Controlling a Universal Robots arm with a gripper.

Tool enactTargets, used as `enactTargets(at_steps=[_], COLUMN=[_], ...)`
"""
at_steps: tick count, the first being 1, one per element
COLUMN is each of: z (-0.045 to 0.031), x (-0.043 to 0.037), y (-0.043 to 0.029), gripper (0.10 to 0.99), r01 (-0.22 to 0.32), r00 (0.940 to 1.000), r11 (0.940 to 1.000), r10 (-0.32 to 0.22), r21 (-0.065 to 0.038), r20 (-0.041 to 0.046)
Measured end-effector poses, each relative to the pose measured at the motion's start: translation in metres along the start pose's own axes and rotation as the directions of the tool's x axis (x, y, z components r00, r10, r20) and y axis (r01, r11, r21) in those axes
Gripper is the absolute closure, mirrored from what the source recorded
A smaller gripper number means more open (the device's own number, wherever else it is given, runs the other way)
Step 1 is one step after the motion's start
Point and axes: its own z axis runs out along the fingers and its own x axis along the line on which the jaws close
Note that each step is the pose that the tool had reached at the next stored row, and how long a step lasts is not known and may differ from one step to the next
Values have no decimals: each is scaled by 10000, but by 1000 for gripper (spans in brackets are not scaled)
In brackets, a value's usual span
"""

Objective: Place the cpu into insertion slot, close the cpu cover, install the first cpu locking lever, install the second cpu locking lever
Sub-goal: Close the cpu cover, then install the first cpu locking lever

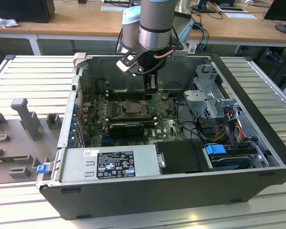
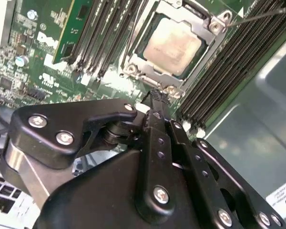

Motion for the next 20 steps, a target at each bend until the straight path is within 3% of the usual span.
enactTargets(at_steps=[3, 7, 9, 15, 20], z=[92, 143, 143, 140, 93], x=[-1, 17, 17, 16, 16], y=[-30, -313, -371, -400, -400], gripper=[980, 980, 980, 980, 980], r01=[167, 309, 309, 310, 310], r00=[9999, 9995, 9995, 9995, 9995], r11=[9999, 9995, 9995, 9995, 9995], r10=[-167, -309, -309, -310, -310], r21=[0, 0, 0, 1, 2], r20=[-1, -3, -3, -3, 5])
